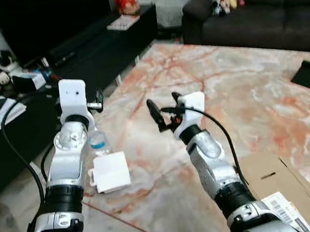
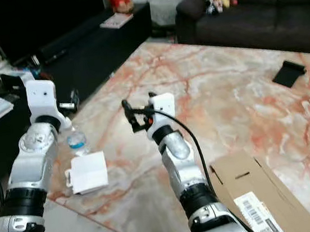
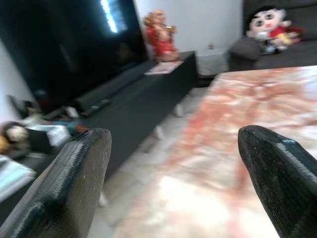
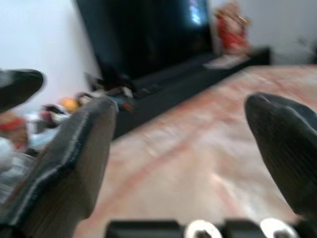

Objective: Picking trash to rubbish bin

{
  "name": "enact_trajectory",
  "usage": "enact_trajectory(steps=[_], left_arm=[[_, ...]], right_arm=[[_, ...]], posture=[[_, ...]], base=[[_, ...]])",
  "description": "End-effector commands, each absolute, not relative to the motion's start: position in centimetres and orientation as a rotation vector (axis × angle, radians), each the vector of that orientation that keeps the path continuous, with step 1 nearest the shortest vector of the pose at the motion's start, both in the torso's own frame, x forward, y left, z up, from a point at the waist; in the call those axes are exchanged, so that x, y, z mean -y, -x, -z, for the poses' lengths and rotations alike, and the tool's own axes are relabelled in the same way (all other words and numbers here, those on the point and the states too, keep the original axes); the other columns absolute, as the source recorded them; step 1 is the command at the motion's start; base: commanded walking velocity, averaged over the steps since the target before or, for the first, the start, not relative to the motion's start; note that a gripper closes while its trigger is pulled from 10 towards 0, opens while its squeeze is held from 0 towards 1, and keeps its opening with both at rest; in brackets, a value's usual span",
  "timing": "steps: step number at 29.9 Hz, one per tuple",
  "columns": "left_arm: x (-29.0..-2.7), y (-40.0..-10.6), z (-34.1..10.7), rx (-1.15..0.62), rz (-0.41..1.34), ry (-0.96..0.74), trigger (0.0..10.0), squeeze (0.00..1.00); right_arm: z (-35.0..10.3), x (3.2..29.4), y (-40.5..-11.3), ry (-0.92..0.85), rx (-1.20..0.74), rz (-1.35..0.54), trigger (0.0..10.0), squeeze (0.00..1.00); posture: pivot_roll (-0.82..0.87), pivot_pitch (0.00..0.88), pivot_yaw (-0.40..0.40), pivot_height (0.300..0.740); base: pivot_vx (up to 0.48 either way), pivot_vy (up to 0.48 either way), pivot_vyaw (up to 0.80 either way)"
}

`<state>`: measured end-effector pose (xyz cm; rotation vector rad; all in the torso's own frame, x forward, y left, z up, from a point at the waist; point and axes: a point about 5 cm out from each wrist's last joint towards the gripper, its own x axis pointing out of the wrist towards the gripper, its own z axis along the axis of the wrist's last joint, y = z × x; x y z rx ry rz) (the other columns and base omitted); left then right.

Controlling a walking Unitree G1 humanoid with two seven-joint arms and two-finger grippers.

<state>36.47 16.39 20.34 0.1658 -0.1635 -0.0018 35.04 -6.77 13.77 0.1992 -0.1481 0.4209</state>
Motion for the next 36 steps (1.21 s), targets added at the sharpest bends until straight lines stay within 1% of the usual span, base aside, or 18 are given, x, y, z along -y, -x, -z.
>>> enact_trajectory(steps=[1,5,10,13,15,19,26,32,36], left_arm=[[-17.2,-36.3,-20.5,0.161,-0.026,-0.195,10.0,0.0],[-17.7,-36.2,-20.2,0.143,-0.043,-0.203,10.0,0.0],[-18.6,-35.7,-18.6,0.071,-0.075,-0.224,10.0,0.0],[-19.3,-35.8,-17.5,0.003,-0.112,-0.231,10.0,0.0],[-19.5,-35.9,-17.4,-0.009,-0.124,-0.224,10.0,0.0],[-19.5,-36.2,-17.6,-0.004,-0.127,-0.221,10.0,0.0],[-19.2,-38.2,-18.8,0.027,-0.103,-0.227,10.0,0.0],[-18.5,-38.9,-19.8,0.059,-0.083,-0.219,10.0,0.0],[-18.3,-39.0,-19.6,0.06,-0.077,-0.218,10.0,0.0]], right_arm=[[-14.3,5.9,-35.1,-0.212,0.155,-0.442,10.0,0.0],[-14.2,5.9,-35.1,-0.212,0.155,-0.443,10.0,0.0],[-14.2,5.8,-35.0,-0.216,0.153,-0.445,10.0,0.0],[-14.1,5.8,-35.0,-0.22,0.15,-0.445,10.0,0.0],[-14.1,5.8,-34.9,-0.219,0.15,-0.446,10.0,0.0],[-13.9,5.9,-34.8,-0.218,0.148,-0.446,10.0,0.0],[-13.9,5.9,-34.8,-0.215,0.147,-0.447,10.0,0.0],[-13.9,6.1,-34.6,-0.216,0.151,-0.44,10.0,0.0],[-13.7,6.2,-34.5,-0.215,0.145,-0.438,10.0,0.0]], posture=[[0.09,0.018,0.029,0.74],[0.09,0.019,0.029,0.74],[0.09,0.022,0.029,0.74],[0.09,0.022,0.029,0.74],[0.09,0.025,0.028,0.74],[0.09,0.028,0.026,0.74],[0.08,0.034,0.027,0.74],[0.07,0.041,0.03,0.74],[0.07,0.049,0.028,0.74]], base=[[0.0,0.0,0.0],[0.0,0.0,0.0],[0.0,0.0,0.0],[0.0,0.0,0.0],[0.0,0.0,0.0],[0.0,0.0,0.0],[0.0,0.0,0.0],[0.0,0.0,0.0],[0.0,0.0,0.0]])
